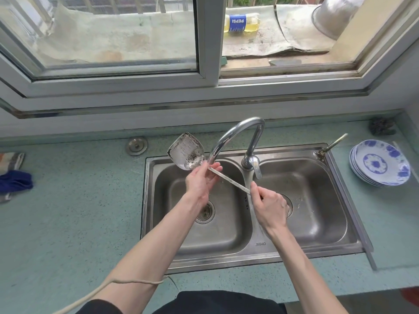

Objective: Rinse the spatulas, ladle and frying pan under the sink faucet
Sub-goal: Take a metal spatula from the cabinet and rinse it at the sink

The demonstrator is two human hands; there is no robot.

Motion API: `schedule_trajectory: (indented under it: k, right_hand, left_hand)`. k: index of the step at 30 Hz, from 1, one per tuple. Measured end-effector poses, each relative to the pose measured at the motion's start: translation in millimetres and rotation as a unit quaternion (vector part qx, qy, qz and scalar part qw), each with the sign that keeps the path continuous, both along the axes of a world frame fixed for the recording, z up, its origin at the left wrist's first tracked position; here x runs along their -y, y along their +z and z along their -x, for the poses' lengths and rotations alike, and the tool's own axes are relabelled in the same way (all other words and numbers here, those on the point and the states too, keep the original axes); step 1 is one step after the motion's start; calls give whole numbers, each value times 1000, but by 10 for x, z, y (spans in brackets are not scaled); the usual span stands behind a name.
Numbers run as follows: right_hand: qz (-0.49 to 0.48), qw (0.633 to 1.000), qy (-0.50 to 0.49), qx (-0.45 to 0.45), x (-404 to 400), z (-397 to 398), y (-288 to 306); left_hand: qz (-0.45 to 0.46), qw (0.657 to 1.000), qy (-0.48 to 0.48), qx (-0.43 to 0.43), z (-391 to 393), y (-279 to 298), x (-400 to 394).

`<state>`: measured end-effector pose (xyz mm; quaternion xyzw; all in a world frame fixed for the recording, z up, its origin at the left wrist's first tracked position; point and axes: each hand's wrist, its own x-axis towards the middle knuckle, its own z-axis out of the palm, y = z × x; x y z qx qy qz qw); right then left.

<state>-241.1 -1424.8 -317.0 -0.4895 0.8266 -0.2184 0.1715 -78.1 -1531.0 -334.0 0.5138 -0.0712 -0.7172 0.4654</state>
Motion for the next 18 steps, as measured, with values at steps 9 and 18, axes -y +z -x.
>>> schedule_trajectory:
  k: [9, 18]
  right_hand:
    - [4, 1000, 27, 14, 75, 15, -92]
    - [4, 998, 25, 61, 205, -122, -109]
  left_hand:
    - [15, 1000, -19, 20, -116, -54, 111]
    - [53, 997, -51, 24, -13, 47, -20]
